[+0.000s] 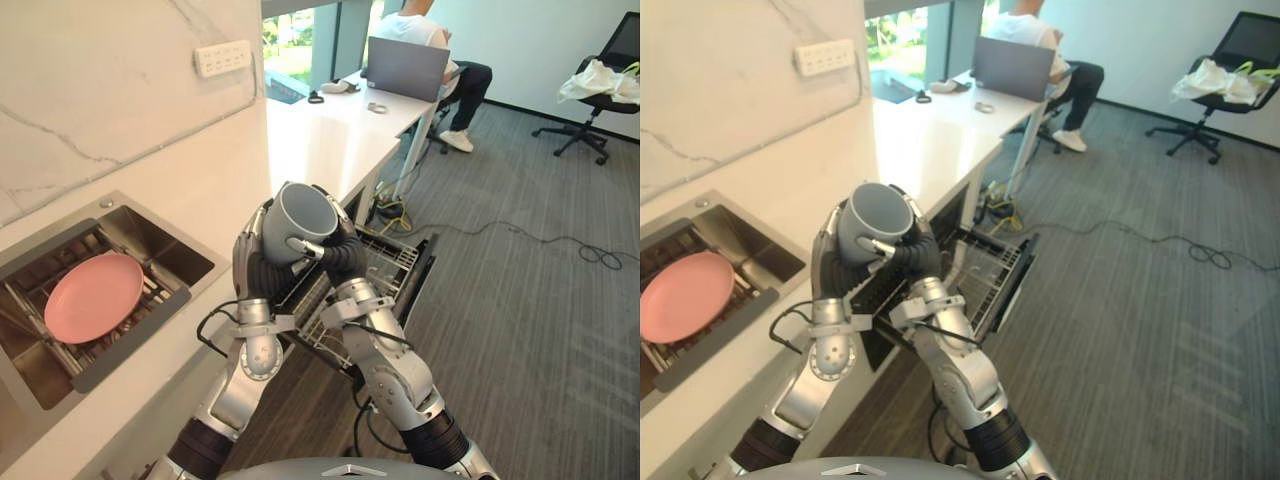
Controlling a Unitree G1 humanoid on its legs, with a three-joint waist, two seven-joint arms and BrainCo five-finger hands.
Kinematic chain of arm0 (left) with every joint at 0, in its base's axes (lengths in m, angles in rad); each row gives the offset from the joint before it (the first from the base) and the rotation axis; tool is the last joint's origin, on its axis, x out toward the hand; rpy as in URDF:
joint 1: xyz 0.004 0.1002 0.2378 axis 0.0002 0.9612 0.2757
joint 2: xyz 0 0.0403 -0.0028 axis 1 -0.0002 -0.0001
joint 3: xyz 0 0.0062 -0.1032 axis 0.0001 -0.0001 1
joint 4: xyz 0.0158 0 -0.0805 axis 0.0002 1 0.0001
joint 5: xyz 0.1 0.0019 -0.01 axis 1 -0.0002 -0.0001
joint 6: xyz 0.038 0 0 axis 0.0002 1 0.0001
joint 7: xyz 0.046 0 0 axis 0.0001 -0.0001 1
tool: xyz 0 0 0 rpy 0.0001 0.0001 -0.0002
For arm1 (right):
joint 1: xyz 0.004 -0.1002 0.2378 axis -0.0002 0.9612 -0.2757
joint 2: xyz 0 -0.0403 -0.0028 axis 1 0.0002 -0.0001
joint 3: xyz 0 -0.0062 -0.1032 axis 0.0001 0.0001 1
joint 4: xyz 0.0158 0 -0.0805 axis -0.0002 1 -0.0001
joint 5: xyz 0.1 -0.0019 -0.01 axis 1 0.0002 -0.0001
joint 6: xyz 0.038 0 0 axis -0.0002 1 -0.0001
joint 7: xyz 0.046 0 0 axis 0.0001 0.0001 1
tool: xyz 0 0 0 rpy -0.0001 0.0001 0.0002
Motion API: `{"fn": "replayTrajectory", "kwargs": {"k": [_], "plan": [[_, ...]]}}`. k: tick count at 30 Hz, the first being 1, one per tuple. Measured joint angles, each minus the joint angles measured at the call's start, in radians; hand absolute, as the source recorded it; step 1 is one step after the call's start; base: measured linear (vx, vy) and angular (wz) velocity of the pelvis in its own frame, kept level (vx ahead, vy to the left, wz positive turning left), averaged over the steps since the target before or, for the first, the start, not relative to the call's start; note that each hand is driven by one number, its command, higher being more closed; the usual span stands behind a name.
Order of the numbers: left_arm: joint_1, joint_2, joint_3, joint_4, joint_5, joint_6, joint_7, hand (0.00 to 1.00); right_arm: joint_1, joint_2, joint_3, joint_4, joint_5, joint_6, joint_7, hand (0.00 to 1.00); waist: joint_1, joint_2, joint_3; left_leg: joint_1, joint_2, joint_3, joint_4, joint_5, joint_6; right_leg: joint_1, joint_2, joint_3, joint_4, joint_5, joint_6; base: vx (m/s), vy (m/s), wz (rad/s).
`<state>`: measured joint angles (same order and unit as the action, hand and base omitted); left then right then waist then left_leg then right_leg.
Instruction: Walk over to the sink, pick up the cup, carry it to the dishwasher, place the cup inside the dishwasher, then close the dishwasher door
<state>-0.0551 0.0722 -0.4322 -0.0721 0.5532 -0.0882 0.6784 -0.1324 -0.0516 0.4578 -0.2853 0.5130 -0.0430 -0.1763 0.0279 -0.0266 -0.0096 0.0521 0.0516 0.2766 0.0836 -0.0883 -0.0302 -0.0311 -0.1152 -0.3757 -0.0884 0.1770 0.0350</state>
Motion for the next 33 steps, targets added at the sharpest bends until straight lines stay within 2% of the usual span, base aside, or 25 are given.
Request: {"fn": "replayTrajectory", "kwargs": {"k": [11, 12, 19, 27, 33], "plan": [[0.000, -0.001, 0.010, -0.027, -0.002, 0.003, -0.007, 1.00, -0.019, 0.000, 0.005, 0.002, -0.002, -0.016, -0.001, 1.00, -0.002, 0.000, 0.000, 0.000, 0.000, -0.002, 0.000, 0.001, 0.001, 0.002, -0.001, -0.004, 0.000, 0.000, 0.000, 0.00, 0.000, 0.00], [0.000, -0.001, 0.010, -0.029, -0.002, 0.003, -0.009, 0.00, -0.019, 0.000, 0.006, 0.004, -0.003, -0.021, -0.001, 1.00, -0.002, 0.000, 0.000, 0.000, 0.000, -0.002, 0.000, 0.001, 0.001, 0.002, -0.001, -0.004, 0.000, 0.000, 0.000, 0.00, 0.000, 0.00], [0.000, -0.004, -0.002, -0.029, -0.025, 0.003, -0.017, 0.00, -0.018, 0.001, 0.000, 0.024, -0.034, -0.061, -0.010, 1.00, -0.004, 0.000, 0.000, 0.000, 0.000, -0.002, 0.000, 0.001, 0.001, 0.003, -0.001, -0.004, 0.000, 0.000, 0.000, 0.00, 0.000, 0.00], [0.006, -0.014, 0.001, -0.004, -0.081, 0.002, -0.014, 0.00, -0.018, 0.005, -0.042, 0.024, -0.047, -0.064, -0.011, 1.00, -0.003, -0.005, 0.003, 0.003, 0.000, -0.001, 0.000, 0.001, 0.001, 0.006, -0.001, -0.003, 0.000, 0.000, 0.001, 0.00, 0.000, 0.00], [0.038, -0.015, 0.010, 0.022, -0.099, 0.002, -0.008, 0.00, -0.017, 0.006, -0.092, 0.015, -0.047, -0.099, -0.037, 1.00, -0.003, -0.012, 0.008, 0.002, 0.000, 0.008, -0.002, 0.000, 0.001, -0.002, 0.001, 0.007, 0.000, -0.001, 0.001, 0.00, 0.000, -0.04]]}}
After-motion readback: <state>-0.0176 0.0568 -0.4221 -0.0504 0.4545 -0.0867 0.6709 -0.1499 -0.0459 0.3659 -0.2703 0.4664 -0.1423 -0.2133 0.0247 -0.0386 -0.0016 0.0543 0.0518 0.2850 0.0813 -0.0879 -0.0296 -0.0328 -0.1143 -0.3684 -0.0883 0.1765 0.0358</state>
